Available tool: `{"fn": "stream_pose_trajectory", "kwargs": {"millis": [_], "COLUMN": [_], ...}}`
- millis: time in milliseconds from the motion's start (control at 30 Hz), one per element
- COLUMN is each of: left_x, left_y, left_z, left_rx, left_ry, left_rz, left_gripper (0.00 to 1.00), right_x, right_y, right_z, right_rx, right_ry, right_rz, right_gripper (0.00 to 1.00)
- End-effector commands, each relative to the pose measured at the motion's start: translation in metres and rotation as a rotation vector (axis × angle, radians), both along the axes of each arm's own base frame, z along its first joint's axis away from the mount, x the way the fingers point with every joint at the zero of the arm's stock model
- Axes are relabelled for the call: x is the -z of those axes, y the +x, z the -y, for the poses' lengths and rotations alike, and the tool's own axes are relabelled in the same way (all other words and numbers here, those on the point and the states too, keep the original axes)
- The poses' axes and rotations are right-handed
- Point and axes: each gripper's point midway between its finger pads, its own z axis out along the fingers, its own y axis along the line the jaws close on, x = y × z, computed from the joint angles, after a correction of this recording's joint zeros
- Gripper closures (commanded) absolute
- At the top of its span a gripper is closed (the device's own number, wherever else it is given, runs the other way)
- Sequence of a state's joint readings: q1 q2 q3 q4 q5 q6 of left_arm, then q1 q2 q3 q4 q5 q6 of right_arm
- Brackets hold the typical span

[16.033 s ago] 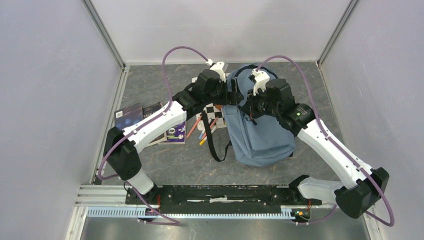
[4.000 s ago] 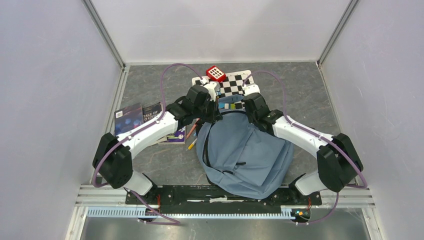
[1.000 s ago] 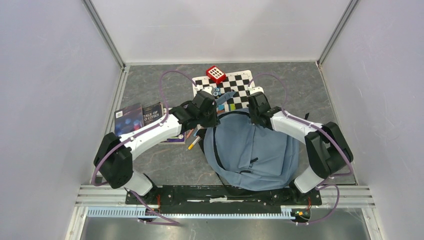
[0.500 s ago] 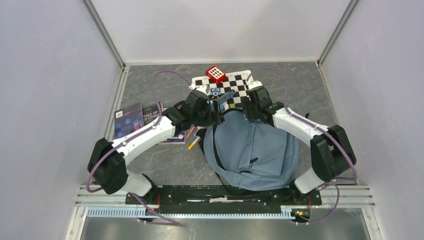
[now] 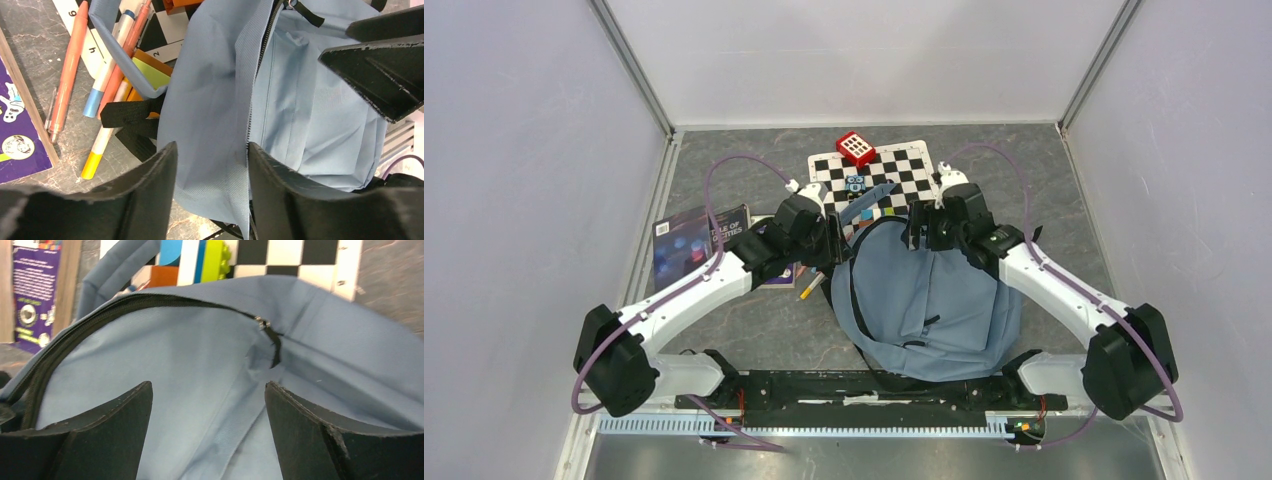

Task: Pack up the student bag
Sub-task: Unzip the student bag at the center of the board, then adjust the student bag at the center of the board.

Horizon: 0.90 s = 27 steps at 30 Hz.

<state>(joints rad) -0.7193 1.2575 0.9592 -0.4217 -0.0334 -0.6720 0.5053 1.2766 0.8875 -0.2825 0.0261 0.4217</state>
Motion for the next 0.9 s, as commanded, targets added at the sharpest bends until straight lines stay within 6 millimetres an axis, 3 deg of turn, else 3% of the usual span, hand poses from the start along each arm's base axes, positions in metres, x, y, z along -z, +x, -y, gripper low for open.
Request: {"fn": "stream_pose_trajectory", "kwargs": {"millis": [0,200,533,867], "left_x": [-0.01,-0.006,0.009,0.018], "left_y": [-0.003,-0.005,-0.006,-0.004], "left_z": [0.001,0.0,-0.011,-0.007], "left_rx": [0.04,0.027,-0.02,-0.045], "left_ry": [-0.024,-0.028,0.018,-0.004], "left_rz": [0.038,0.029,-0.006,-0.026], "left_gripper": [0.44,0.54,0.98,0.98], "right_x": [-0.016,-0.008,-0.011,-0.007], "right_y": [-0.011,-0.028,-0.035,-0.029], "right_z": [-0.035,-0.066,-0.117,-0.139], "right_rx": [-0.052,-0.122,-0.217,-0.215], "right_ry": [0.179,0.236,0.272,0.311], "right_rz": [-0.026,-0.085,-0.117,-0.139], "right_gripper": [0.14,0.15,0.15,0.15]}}
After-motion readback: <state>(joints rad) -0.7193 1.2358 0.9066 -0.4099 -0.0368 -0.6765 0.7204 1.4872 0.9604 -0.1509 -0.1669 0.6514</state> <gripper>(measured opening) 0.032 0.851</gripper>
